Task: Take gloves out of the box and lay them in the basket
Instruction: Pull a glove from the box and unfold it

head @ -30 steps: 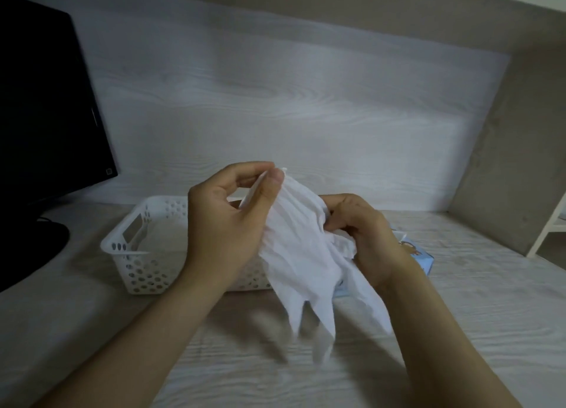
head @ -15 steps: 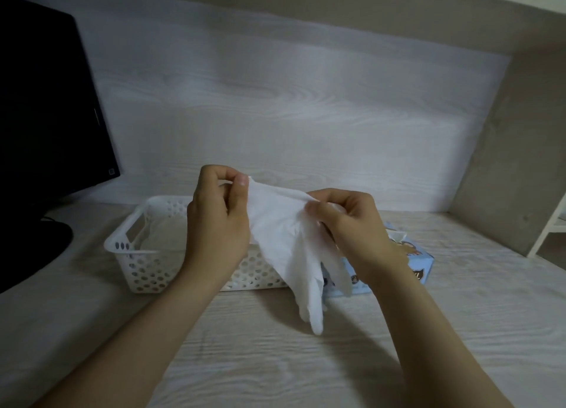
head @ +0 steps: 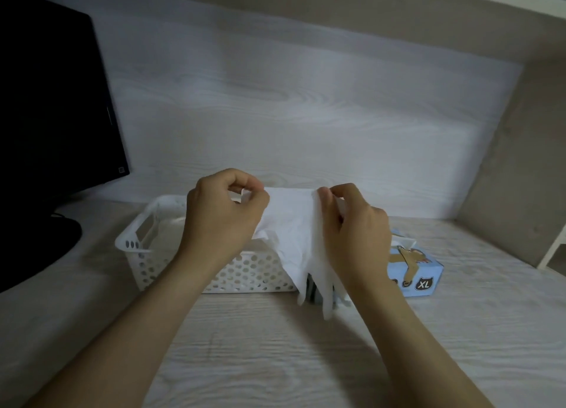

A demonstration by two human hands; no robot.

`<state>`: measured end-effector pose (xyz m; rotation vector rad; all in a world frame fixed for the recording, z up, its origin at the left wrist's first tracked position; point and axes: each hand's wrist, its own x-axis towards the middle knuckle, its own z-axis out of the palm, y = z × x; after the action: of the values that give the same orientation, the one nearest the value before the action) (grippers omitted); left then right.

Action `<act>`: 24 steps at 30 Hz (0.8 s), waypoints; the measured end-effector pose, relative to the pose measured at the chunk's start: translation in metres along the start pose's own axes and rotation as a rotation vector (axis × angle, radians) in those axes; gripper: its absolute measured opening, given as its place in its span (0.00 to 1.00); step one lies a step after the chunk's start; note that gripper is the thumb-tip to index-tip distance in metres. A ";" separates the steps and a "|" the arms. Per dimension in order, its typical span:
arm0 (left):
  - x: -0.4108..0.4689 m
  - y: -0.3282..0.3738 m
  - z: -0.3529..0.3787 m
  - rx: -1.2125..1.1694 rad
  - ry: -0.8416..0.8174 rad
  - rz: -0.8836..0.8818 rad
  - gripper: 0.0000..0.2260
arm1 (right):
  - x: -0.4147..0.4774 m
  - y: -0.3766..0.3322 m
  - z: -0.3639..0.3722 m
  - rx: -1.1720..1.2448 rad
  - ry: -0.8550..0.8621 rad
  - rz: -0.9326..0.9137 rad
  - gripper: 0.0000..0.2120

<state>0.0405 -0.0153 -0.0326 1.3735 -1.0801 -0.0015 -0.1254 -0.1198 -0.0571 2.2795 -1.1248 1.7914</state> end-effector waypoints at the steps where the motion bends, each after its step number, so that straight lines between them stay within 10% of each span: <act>1: 0.003 -0.002 -0.002 0.013 -0.007 -0.024 0.06 | 0.003 -0.001 0.001 -0.019 0.024 -0.058 0.12; 14: 0.028 -0.044 -0.031 0.524 0.008 -0.066 0.08 | 0.049 -0.028 0.051 -0.092 -0.445 -0.224 0.13; 24: 0.037 -0.040 -0.045 0.935 -0.390 -0.290 0.14 | 0.065 -0.031 0.097 -0.173 -0.809 -0.253 0.20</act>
<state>0.1114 -0.0129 -0.0330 2.4425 -1.2486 0.0278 -0.0229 -0.1733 -0.0219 2.9257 -0.9183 0.6371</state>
